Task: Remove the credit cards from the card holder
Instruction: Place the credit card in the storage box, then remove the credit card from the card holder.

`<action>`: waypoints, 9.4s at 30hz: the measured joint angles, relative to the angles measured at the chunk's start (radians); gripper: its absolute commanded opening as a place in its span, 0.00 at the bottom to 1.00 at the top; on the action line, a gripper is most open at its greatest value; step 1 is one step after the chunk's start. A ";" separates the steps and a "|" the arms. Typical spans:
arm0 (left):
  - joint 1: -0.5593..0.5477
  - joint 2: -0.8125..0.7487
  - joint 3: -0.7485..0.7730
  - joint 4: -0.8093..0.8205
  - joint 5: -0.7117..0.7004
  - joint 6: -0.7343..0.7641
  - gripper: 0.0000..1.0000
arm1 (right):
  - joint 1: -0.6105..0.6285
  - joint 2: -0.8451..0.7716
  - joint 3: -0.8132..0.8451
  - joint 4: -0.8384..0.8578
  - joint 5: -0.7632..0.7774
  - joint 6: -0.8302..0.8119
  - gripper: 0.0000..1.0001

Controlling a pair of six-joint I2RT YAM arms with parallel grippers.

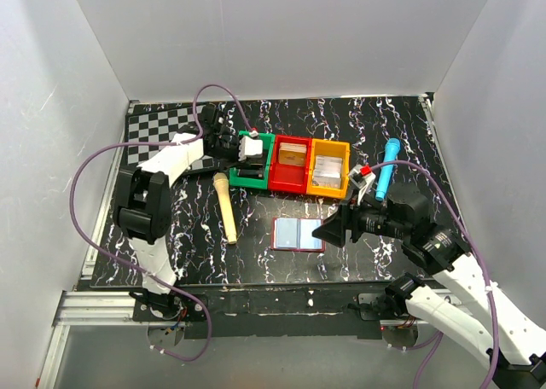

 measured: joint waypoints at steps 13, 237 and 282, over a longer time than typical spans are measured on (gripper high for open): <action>-0.014 0.065 0.000 -0.019 -0.020 0.037 0.00 | 0.000 -0.003 -0.015 0.002 0.005 0.000 0.72; -0.488 -0.598 -0.737 0.560 -0.515 -2.106 0.86 | -0.080 0.524 -0.092 -0.066 0.453 0.179 0.01; -0.538 -0.285 -0.652 0.603 -0.488 -2.057 0.82 | -0.080 0.439 -0.090 -0.096 0.338 0.132 0.01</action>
